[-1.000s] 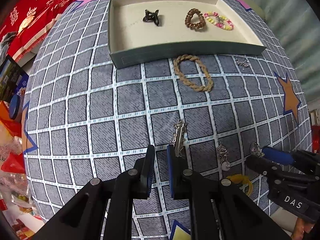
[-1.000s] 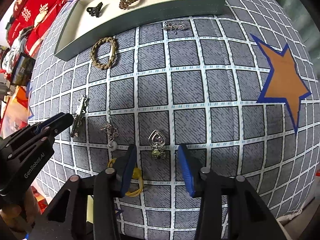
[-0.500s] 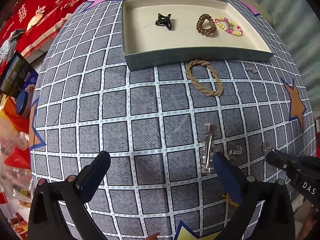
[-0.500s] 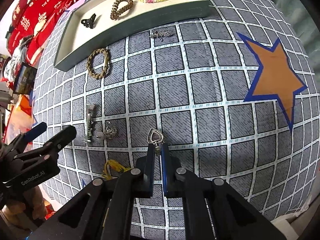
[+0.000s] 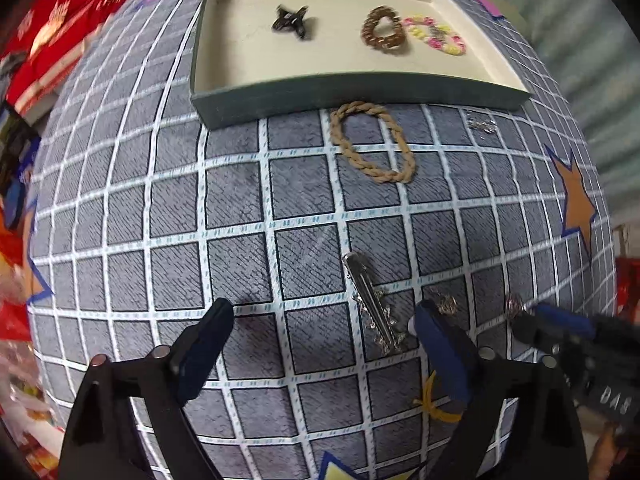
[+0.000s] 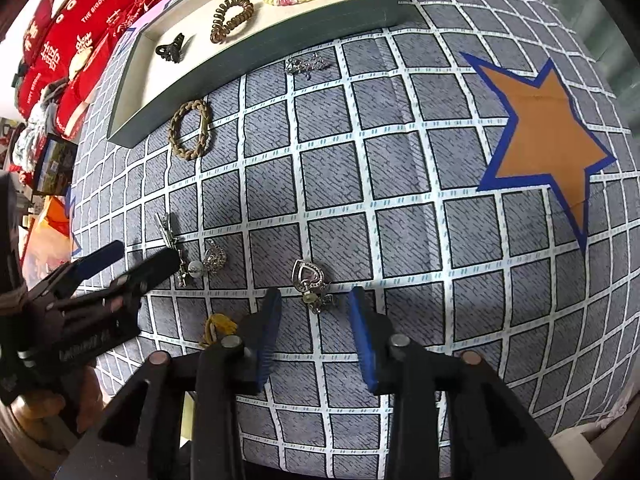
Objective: Organize jewelry
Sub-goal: 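Grasp the silver hairpin with the left tool while the right tool grasps the silver heart pendant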
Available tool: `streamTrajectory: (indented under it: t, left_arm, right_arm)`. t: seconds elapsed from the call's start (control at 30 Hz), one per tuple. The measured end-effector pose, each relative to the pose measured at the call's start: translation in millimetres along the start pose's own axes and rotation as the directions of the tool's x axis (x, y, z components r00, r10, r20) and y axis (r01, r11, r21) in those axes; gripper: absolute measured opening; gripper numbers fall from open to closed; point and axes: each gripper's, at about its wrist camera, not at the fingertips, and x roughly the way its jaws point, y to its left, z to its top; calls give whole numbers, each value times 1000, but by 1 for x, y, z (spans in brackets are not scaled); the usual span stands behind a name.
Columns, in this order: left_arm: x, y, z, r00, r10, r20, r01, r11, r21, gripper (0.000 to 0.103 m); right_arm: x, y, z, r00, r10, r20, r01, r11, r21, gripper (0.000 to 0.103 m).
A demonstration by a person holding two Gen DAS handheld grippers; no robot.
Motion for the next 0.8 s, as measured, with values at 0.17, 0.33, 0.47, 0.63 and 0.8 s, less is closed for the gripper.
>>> streamTrajectory:
  t: [0.17, 0.33, 0.47, 0.63, 0.8]
  left_arm:
    - [5, 2, 7, 1000, 27, -5, -27, 1000, -13, 93]
    - [9, -16, 20, 998, 70, 5, -70, 997, 20, 78]
    - [10, -45, 23, 996, 89, 22, -90, 994, 63, 46]
    - [11, -68, 26, 998, 59, 32, -62, 993, 98, 20]
    - [2, -60, 21, 999, 0, 47, -3, 998, 55, 20]
  right_arm:
    - [1, 3, 3, 1000, -27, 2, 27, 1000, -1, 38]
    - [8, 12, 8, 998, -68, 0, 68, 998, -10, 38]
    - [11, 27, 11, 992, -124, 6, 124, 990, -61, 24]
    - [13, 40, 12, 993, -115, 8, 115, 991, -68, 18]
    - [0, 35, 14, 998, -50, 33, 51, 998, -37, 18]
